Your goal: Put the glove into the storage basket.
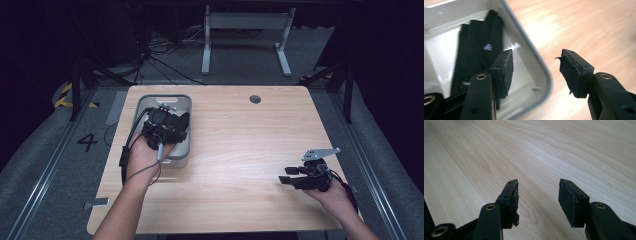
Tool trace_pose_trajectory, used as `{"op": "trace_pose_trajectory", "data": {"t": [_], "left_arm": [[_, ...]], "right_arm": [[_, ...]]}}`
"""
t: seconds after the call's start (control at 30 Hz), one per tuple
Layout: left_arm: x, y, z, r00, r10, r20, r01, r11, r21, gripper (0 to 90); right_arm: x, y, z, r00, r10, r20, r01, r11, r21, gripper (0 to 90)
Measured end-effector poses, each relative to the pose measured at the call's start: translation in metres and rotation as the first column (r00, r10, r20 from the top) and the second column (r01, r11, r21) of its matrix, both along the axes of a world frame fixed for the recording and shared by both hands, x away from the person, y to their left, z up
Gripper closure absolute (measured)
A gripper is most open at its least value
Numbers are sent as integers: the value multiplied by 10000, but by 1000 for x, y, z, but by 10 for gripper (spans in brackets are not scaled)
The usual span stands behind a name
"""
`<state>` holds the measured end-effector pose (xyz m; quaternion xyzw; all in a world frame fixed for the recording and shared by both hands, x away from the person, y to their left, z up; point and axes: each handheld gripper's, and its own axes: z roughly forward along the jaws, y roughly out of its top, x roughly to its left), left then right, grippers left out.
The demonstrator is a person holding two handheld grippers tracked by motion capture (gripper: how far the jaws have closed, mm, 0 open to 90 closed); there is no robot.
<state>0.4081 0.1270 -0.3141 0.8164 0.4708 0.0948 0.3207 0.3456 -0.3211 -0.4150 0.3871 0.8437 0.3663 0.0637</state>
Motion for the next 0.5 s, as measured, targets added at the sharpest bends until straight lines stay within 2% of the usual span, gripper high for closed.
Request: {"op": "trace_pose_trajectory", "data": {"t": [0.2, 0.3, 0.33, 0.5], "left_arm": [[-24, -12, 0, 9962, -849, 178, 855, 9957, -354, 446], [-36, -17, -4, 9891, -1423, 373, 1443, 9878, -579, 444], [-41, -18, -7, 9840, -1711, 487, 1743, 9822, -697, 444], [-56, -24, -27, 9751, -2150, 535, 2188, 9726, -787, 446]], "right_arm": [[1, -8, -1, 9998, -139, 114, 139, 9999, -26, 500], [1, -11, -1, 9996, -72, 274, 73, 10000, -30, 499], [0, -11, -1, 9996, -65, 286, 66, 10000, -25, 498], [1, -14, 0, 9991, -48, 419, 49, 10000, -42, 500]]}}
